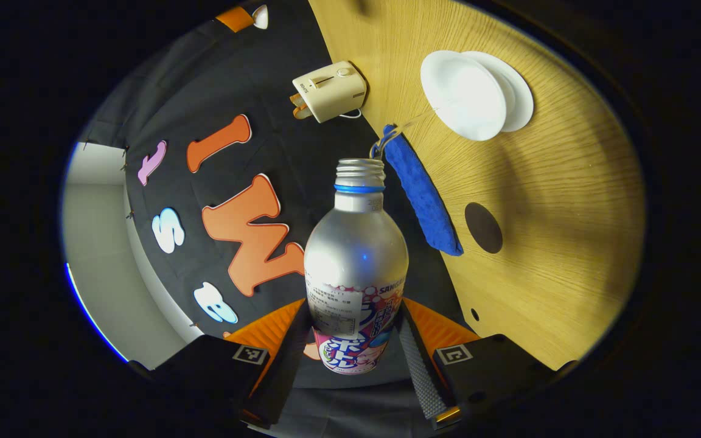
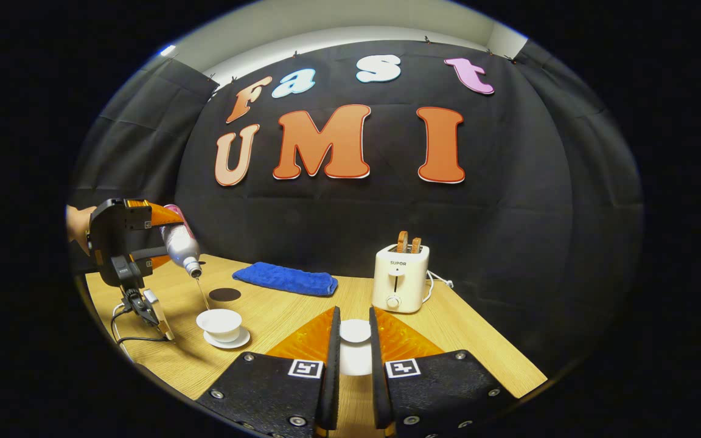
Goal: Open the teacup lid with one hand, grasp the water bottle and pour water into the teacup with the other hand; after pouring, place the water bottle on the coaster and then close the teacup lid.
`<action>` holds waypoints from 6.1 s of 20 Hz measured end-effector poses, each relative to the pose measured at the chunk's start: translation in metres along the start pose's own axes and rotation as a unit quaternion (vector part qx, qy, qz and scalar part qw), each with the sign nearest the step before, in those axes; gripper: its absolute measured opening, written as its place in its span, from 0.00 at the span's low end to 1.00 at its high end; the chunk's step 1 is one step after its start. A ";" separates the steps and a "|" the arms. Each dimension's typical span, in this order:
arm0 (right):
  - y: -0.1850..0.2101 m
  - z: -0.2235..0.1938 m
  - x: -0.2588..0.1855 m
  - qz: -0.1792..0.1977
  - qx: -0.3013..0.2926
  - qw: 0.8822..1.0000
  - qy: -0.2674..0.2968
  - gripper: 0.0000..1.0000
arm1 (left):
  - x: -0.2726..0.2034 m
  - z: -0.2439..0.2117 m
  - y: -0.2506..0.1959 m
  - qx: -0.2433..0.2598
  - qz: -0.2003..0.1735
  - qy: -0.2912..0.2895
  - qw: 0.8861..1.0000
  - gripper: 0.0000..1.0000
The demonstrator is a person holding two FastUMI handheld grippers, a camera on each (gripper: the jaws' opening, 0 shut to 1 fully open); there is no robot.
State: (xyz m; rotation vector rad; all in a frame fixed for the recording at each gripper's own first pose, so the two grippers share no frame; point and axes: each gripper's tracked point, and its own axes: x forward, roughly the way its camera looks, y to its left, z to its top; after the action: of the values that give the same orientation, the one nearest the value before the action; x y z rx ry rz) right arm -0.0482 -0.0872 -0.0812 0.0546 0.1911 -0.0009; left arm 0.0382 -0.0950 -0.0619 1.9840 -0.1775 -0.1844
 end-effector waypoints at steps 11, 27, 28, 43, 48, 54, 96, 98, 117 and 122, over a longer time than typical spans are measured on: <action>-0.002 0.001 0.000 -0.001 0.005 1.000 0.004 0.23 | 0.010 0.004 0.023 0.038 0.033 -0.014 0.999 0.85; 0.001 -0.007 0.004 0.005 -0.008 1.000 0.021 0.23 | 0.010 0.047 -0.005 0.092 0.032 -0.063 0.993 0.85; 0.002 -0.007 0.003 0.007 -0.008 1.000 0.022 0.23 | 0.009 0.048 -0.004 0.094 0.033 -0.065 0.993 0.83; 0.006 -0.007 0.003 0.027 -0.017 0.999 0.031 0.23 | 0.017 0.040 -0.017 -0.151 0.041 -0.066 0.986 0.84; 0.014 -0.002 0.004 0.031 -0.038 0.998 0.032 0.27 | 0.024 0.012 -0.010 -0.396 0.044 -0.048 0.916 0.81; 0.055 0.015 0.021 0.047 -0.071 0.996 0.038 0.23 | 0.028 0.011 0.008 -0.534 0.082 -0.080 0.838 0.84; 0.153 0.014 0.068 0.162 -0.036 0.985 0.048 0.23 | 0.061 0.046 -0.091 -0.859 -0.140 0.053 0.490 0.93; 0.157 0.013 0.070 0.165 -0.034 0.985 0.048 0.23 | 0.059 0.044 -0.090 -0.856 -0.136 0.048 0.497 0.93; 0.193 -0.053 0.081 0.171 -0.028 0.980 0.095 0.24 | 0.006 -0.006 -0.061 -0.823 -0.045 0.049 0.565 0.93; 0.192 -0.063 0.084 0.168 -0.038 0.980 0.100 0.24 | -0.002 -0.006 -0.058 -0.829 -0.037 0.055 0.555 0.93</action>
State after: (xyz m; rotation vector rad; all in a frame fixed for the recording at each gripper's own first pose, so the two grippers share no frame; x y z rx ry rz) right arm 0.0235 0.1085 -0.1484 0.0094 0.3808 0.3505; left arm 0.0401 -0.0659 -0.1127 0.0456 0.1675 -0.1589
